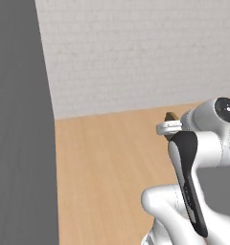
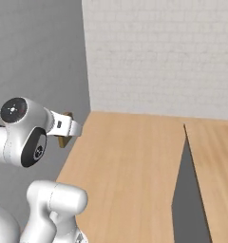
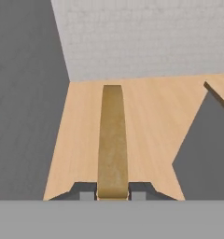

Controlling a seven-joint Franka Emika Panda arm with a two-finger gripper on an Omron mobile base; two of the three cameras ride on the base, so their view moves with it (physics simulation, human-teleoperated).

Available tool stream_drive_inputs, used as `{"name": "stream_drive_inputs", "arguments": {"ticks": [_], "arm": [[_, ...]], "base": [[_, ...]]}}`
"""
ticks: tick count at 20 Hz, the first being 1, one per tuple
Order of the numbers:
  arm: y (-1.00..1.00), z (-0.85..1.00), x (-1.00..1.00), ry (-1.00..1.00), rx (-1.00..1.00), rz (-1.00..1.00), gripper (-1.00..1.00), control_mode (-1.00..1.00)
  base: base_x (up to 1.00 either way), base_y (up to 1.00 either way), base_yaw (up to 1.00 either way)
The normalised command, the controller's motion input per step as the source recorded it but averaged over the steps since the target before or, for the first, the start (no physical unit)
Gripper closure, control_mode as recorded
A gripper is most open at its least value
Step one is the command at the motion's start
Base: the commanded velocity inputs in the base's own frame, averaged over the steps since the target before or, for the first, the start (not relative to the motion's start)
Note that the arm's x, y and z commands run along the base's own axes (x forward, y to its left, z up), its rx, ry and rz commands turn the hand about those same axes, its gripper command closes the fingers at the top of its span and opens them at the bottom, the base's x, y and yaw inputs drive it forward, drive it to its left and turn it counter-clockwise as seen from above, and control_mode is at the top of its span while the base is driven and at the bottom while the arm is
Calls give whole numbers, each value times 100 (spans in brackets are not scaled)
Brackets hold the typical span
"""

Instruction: Start the toaster. Once the lever pops up, take the bread to the plate on the dining counter.

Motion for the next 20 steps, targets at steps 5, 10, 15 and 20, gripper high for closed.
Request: {"name": "stream_drive_inputs", "arguments": {"ticks": [5,10,15,20], "arm": [[0,0,0,0,0,0,100,100],[0,0,0,0,0,0,100,100],[0,0,0,0,0,0,100,100],[0,0,0,0,0,0,100,100]], "base": [[100,17,0],[100,1,0],[100,0,0],[100,0,0]]}}
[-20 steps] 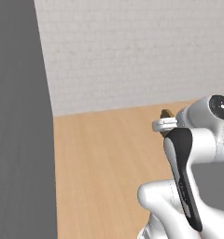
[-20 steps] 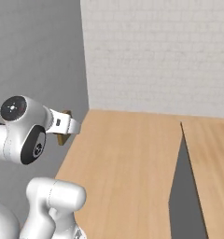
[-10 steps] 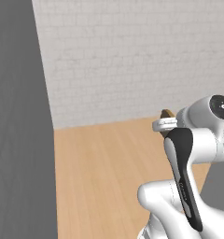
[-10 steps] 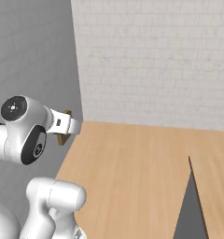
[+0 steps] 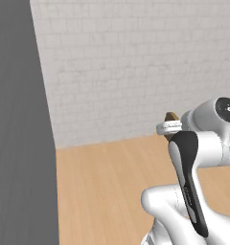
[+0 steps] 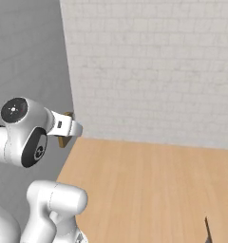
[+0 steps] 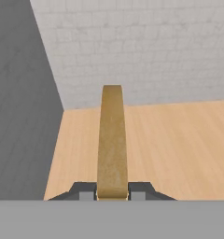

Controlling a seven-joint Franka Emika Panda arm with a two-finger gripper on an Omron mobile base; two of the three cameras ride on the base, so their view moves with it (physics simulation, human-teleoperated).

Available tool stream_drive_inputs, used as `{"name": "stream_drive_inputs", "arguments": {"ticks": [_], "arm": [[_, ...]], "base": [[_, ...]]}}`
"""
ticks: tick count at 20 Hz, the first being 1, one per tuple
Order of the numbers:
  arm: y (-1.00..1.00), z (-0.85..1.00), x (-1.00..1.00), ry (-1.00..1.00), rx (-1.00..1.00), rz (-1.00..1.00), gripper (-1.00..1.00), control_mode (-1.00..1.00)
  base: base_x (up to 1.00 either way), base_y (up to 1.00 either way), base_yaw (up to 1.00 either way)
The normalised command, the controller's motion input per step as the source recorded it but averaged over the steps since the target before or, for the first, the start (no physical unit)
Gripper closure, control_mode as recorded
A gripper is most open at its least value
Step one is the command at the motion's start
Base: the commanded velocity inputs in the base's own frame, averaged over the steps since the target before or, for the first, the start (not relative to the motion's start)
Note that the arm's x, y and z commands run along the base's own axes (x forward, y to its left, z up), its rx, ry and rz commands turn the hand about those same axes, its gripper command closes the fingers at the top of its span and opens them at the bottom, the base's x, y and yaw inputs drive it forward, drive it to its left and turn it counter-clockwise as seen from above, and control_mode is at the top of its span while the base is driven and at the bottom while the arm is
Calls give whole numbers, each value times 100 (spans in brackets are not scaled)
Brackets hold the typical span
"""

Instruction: Start the toaster. Once the lever pops up, take the bread to the plate on the dining counter.

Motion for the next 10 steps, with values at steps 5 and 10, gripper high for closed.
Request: {"name": "stream_drive_inputs", "arguments": {"ticks": [5,10], "arm": [[0,0,0,0,0,0,100,100],[0,0,0,0,0,0,100,100]], "base": [[100,0,-16],[81,3,-59]]}}
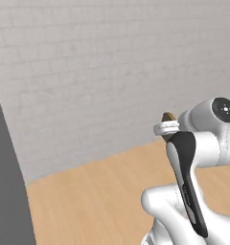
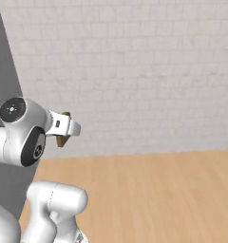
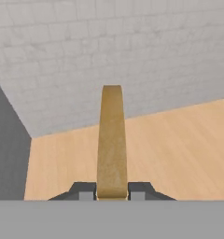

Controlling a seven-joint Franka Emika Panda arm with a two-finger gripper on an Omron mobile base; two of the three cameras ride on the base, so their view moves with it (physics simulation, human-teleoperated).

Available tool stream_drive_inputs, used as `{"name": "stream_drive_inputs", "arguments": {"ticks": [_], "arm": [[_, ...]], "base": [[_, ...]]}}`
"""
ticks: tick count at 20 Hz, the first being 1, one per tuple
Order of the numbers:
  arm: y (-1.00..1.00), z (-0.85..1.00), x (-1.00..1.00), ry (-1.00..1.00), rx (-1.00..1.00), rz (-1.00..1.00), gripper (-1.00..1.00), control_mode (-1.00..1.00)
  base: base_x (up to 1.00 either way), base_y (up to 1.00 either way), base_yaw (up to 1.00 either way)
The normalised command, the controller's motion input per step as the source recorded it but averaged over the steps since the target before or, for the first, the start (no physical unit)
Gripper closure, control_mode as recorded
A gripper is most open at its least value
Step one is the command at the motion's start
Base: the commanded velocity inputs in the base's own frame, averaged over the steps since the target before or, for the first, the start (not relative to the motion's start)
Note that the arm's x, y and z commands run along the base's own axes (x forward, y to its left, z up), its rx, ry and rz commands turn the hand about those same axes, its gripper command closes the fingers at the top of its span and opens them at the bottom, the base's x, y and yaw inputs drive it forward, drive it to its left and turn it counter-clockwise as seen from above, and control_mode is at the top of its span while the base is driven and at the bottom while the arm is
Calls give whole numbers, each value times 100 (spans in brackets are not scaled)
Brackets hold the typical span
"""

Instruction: Start the toaster. Once the lever pops up, take the bread to the plate on the dining counter.

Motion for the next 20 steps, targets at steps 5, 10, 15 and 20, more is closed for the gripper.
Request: {"name": "stream_drive_inputs", "arguments": {"ticks": [5,10,15,20], "arm": [[0,0,0,0,0,0,100,100],[0,0,0,0,0,0,100,100],[0,0,0,0,0,0,100,100],[0,0,0,0,0,0,100,100]], "base": [[56,8,-71],[59,29,-71],[68,44,-68],[83,61,-63]]}}
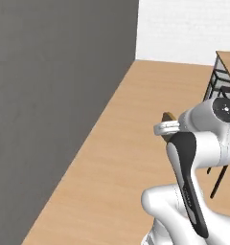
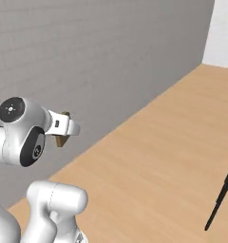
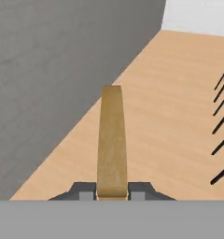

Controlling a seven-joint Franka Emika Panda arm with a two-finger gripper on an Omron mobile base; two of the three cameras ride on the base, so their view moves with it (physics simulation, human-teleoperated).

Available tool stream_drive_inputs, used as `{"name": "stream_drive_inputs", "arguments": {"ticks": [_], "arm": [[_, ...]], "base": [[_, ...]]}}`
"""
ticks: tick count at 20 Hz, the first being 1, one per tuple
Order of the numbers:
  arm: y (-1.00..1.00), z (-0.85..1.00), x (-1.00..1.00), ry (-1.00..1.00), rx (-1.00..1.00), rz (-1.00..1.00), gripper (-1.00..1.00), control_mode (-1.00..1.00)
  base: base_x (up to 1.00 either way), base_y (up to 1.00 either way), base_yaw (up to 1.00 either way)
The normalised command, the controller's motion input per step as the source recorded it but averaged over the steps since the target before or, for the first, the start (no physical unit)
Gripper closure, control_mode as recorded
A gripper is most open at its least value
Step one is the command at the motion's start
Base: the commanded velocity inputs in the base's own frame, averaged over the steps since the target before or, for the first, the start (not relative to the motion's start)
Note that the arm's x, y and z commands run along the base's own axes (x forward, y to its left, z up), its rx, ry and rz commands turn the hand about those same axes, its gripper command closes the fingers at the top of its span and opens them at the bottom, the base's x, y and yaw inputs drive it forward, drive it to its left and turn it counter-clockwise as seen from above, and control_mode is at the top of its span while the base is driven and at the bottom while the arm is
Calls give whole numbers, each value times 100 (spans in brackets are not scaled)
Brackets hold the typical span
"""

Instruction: Start the toaster. Once the lever pops up, take the bread to the plate on the dining counter.

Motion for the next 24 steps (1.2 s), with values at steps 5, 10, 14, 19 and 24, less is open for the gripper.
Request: {"name": "stream_drive_inputs", "arguments": {"ticks": [5,10,14,19,24], "arm": [[0,0,0,0,0,0,100,100],[0,0,0,0,0,0,100,100],[0,0,0,0,0,0,100,100],[0,0,0,0,0,0,100,100],[0,0,0,0,0,0,100,100]], "base": [[94,46,-57],[100,5,-47],[100,0,-45],[100,26,-37],[100,63,-36]]}}
